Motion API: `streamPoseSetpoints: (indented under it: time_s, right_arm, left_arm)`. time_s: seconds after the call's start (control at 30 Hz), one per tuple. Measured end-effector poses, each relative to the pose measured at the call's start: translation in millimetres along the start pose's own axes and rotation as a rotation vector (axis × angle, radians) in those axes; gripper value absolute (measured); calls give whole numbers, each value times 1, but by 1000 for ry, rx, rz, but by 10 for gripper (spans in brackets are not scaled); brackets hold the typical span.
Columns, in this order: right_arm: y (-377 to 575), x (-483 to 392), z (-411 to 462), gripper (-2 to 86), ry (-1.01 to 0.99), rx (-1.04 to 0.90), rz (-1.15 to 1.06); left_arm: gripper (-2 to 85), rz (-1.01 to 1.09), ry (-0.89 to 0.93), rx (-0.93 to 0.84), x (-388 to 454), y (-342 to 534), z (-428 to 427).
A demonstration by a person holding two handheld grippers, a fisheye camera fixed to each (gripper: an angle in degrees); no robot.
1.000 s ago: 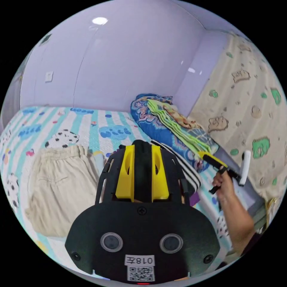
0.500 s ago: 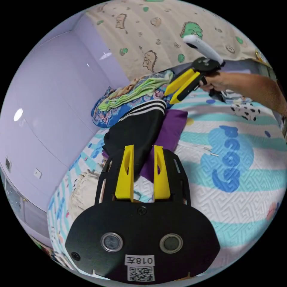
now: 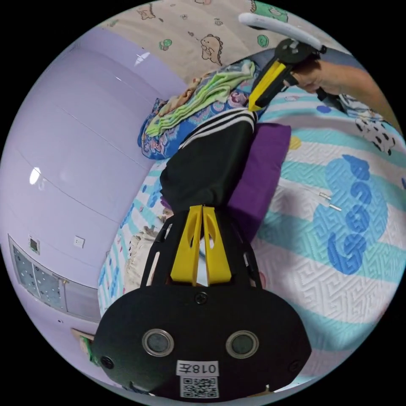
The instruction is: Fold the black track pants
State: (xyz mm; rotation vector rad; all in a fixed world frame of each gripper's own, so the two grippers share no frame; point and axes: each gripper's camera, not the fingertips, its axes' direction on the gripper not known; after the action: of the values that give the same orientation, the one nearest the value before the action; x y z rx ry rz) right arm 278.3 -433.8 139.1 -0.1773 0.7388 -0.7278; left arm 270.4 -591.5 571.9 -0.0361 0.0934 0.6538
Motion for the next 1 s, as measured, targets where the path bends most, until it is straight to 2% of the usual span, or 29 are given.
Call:
streamPoseSetpoints:
  time_s: [0.1,0.17,0.27,0.4,0.5,0.57,0.73,0.87,0.93,1.0]
  right_arm:
    - [20,-2,9,13,-28,-8,46]
    - [41,-5,-18,36,-44,154,120]
    - [89,-11,-70,90,-114,367,231]
    - [169,-31,-115,116,-28,372,260]
    - [242,-30,-137,112,186,260,328]
    - [293,-12,-143,112,296,153,415]
    - [331,23,-119,139,293,-55,442]
    - [331,30,-87,144,269,-169,393]
    - [339,30,-70,127,340,-280,388]
    - [350,27,-74,72,368,-243,406]
  left_arm:
    - [0,-16,34,-128,19,4,27]
    - [21,-97,106,-119,17,16,31]
    - [79,-310,251,99,0,59,0]
    - [116,-534,446,374,4,151,-59]
    - [117,-645,608,504,34,225,-98]
    - [115,-711,655,491,60,265,-114]
    - [103,-888,669,357,158,362,-155]
    - [96,-918,678,305,212,387,-173]
    - [94,-881,707,269,236,388,-177]
    - [93,-839,692,268,248,385,-185]
